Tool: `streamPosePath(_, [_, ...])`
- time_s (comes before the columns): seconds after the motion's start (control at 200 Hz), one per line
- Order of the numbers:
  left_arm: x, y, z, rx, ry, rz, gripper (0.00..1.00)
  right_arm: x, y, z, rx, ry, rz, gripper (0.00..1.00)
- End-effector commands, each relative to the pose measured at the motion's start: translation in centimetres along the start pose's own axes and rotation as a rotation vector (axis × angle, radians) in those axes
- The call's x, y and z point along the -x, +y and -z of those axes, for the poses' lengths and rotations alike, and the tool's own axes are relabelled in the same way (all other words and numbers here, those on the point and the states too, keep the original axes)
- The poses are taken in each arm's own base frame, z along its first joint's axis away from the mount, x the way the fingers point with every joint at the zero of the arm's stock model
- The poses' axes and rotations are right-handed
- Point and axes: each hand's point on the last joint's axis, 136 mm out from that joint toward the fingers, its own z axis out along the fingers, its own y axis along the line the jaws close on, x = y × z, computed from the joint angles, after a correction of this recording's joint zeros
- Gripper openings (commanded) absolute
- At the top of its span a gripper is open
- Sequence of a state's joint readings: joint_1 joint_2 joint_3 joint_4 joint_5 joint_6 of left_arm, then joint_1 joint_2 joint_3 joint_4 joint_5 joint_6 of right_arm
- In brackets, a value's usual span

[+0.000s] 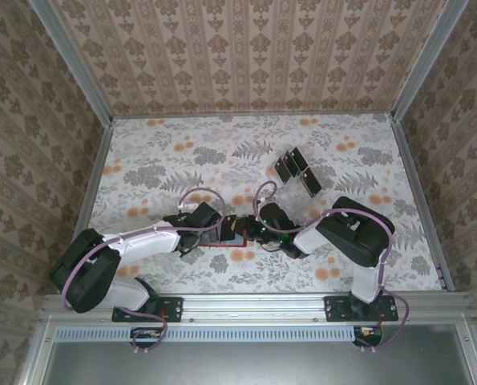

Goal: Put the credit cards into the card holder
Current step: Insert the credit card into the card slot.

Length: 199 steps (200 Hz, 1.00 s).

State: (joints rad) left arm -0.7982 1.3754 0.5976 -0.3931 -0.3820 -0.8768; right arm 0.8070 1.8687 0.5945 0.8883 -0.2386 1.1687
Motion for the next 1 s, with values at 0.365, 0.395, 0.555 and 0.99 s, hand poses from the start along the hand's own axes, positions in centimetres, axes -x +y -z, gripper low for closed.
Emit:
streamPosePath(0.365, [-3.5, 3.4, -0.8, 0.133, 0.120, -0.064, 0.99, -1.1, -2.3, 0.1, -0.038, 0.030, -0.020, 0.00])
streamPosePath(0.395, [-3.5, 3.4, -0.8, 0.133, 0.120, -0.064, 1.00, -1.2, -2.3, 0.0, -0.034, 0.034, -0.018, 0.00])
streamPosePath(0.555, [-3.6, 3.5, -0.8, 0.134, 0.121, -0.062, 1.00, -1.2, -2.0, -0.3, -0.011, 0.040, -0.014, 0.00])
streamPosePath(0.99, [-3.7, 3.5, -0.7, 0.135, 0.123, -0.062, 1.00, -1.1, 0.3, -0.4, 0.116, 0.036, 0.022, 0.00])
